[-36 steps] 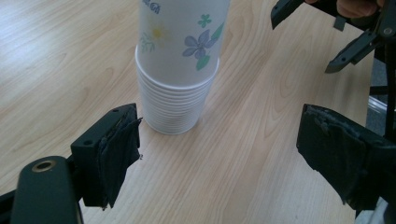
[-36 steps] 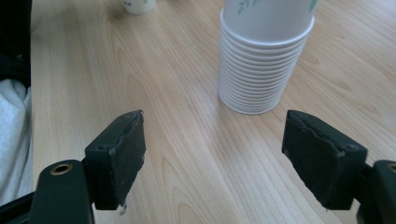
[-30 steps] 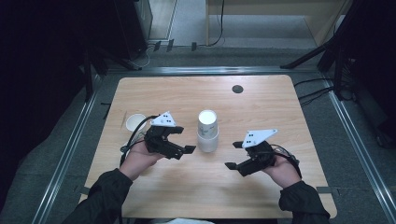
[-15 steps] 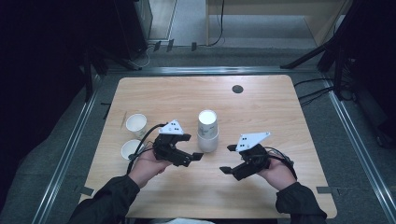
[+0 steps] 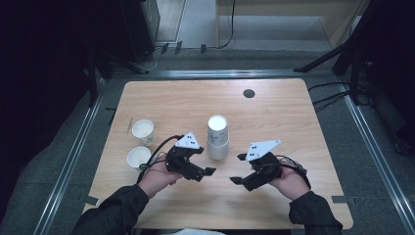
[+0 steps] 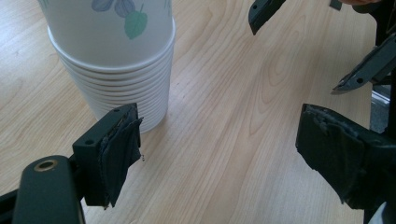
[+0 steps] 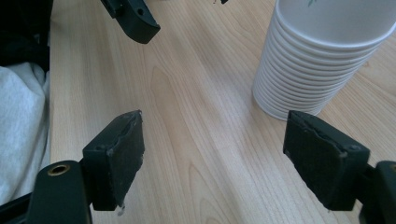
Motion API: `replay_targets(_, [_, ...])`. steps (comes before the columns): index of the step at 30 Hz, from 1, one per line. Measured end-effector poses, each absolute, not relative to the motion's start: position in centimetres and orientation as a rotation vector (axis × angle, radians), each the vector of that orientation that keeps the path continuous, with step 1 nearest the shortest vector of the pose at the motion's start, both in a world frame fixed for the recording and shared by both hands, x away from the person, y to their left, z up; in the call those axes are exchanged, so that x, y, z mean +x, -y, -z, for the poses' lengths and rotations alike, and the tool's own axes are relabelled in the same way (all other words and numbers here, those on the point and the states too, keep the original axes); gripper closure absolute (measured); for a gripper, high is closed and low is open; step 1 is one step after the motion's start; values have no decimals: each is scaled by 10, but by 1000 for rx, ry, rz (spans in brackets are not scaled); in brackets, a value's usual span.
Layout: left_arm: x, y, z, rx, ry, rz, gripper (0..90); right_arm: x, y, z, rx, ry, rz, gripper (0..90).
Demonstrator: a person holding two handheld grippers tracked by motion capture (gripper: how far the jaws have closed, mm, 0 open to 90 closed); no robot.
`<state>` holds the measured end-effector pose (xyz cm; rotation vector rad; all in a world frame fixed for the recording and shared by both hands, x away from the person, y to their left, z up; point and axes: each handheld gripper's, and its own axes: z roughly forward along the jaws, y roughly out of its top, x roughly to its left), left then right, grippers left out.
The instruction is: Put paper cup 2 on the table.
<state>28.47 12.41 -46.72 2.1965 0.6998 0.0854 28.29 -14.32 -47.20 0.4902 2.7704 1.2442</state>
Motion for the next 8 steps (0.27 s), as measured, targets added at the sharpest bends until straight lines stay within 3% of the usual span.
replay_targets(8, [286,-120,476,2259,-679,-111,141,284,141,477,513,-2798,-1208,199])
